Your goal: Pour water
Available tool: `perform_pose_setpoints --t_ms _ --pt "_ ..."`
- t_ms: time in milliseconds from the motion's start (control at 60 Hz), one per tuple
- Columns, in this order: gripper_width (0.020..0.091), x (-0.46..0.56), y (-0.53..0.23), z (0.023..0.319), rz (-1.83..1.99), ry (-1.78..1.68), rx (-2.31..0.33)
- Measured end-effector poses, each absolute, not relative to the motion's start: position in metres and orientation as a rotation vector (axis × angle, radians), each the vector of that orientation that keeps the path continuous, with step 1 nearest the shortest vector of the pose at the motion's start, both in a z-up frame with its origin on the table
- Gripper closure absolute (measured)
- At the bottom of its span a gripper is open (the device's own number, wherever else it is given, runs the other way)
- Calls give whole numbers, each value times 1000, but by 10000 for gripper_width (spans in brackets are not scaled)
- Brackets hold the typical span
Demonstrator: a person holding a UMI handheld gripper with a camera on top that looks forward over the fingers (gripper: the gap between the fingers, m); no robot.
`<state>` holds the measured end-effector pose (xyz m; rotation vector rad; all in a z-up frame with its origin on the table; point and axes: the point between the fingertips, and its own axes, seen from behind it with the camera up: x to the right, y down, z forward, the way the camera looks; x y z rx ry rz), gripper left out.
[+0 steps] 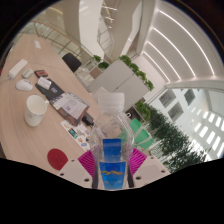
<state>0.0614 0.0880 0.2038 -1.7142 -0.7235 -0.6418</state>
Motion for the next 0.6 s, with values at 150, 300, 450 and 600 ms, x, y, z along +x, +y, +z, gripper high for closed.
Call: perform_pose_setpoints --t_ms 150,300,450,600 --pt "704 -8 124 210 -1063 -1138 -1518" --pt "704 -47 149 194 -1461 -1559 -1266" --pt "705 -67 160 188 -1739 -1839 -1033" --pt "702 -75 159 192 -1849 -1898 -997"
